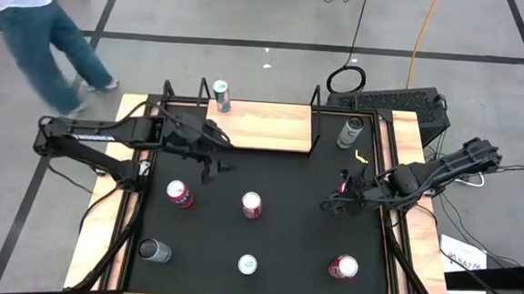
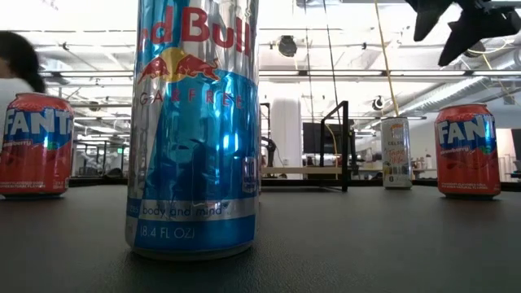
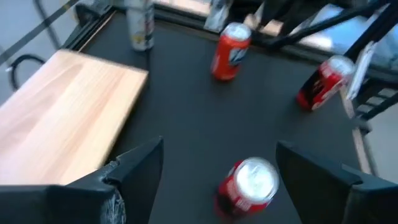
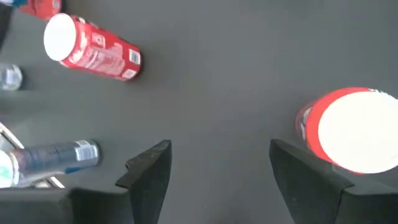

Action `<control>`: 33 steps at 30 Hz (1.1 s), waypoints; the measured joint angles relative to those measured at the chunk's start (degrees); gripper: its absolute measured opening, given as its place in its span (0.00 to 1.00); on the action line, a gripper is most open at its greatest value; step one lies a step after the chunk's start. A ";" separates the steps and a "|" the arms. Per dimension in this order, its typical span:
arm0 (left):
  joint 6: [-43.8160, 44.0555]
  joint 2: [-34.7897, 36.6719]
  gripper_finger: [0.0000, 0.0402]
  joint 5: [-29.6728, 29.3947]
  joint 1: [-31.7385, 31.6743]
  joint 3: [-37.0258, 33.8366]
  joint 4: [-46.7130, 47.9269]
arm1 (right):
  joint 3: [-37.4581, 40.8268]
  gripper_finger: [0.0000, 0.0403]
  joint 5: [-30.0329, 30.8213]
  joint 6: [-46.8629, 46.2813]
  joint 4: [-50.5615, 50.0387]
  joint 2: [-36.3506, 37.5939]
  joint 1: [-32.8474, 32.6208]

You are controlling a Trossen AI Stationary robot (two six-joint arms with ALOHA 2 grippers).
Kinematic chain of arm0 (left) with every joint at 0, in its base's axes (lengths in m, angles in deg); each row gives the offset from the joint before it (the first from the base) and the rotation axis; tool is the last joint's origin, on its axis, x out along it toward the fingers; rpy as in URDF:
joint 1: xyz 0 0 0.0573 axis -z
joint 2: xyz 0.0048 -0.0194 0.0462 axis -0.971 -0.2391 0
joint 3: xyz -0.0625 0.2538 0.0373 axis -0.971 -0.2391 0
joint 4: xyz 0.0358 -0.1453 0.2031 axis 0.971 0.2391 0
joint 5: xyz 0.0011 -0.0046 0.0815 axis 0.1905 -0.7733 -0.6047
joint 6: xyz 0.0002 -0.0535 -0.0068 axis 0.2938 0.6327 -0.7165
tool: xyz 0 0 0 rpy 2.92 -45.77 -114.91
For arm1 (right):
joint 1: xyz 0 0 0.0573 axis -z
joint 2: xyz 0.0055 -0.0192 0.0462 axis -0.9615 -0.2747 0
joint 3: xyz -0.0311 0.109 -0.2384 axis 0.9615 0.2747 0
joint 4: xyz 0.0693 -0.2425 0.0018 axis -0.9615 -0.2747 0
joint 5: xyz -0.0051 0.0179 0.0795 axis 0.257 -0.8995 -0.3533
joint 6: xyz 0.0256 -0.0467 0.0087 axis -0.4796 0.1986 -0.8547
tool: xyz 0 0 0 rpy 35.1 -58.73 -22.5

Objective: Place canned beverage on shelf
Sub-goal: Put the top red white soda can on the shelf

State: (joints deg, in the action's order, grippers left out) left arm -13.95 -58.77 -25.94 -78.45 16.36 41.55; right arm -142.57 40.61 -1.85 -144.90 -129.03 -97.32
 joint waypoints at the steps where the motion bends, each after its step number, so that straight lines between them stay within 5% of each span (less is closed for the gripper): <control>1: 0.63 -0.37 0.76 0.00 0.73 -0.09 -0.82 | -0.01 0.64 0.01 0.79 -0.26 0.02 0.00; 16: -3.14 -10.66 0.76 1.40 10.65 -0.18 -1.25 | 0.00 0.64 9.10 -0.42 -3.73 0.07 -0.07; 33: -1.21 -20.89 0.86 -1.75 10.95 -0.15 -4.45 | 0.02 0.64 10.08 -0.32 -4.13 0.07 0.00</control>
State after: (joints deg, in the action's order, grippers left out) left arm -15.16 -79.67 -27.69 -67.50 16.21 37.10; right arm -142.56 50.69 -2.16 -149.03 -128.97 -97.32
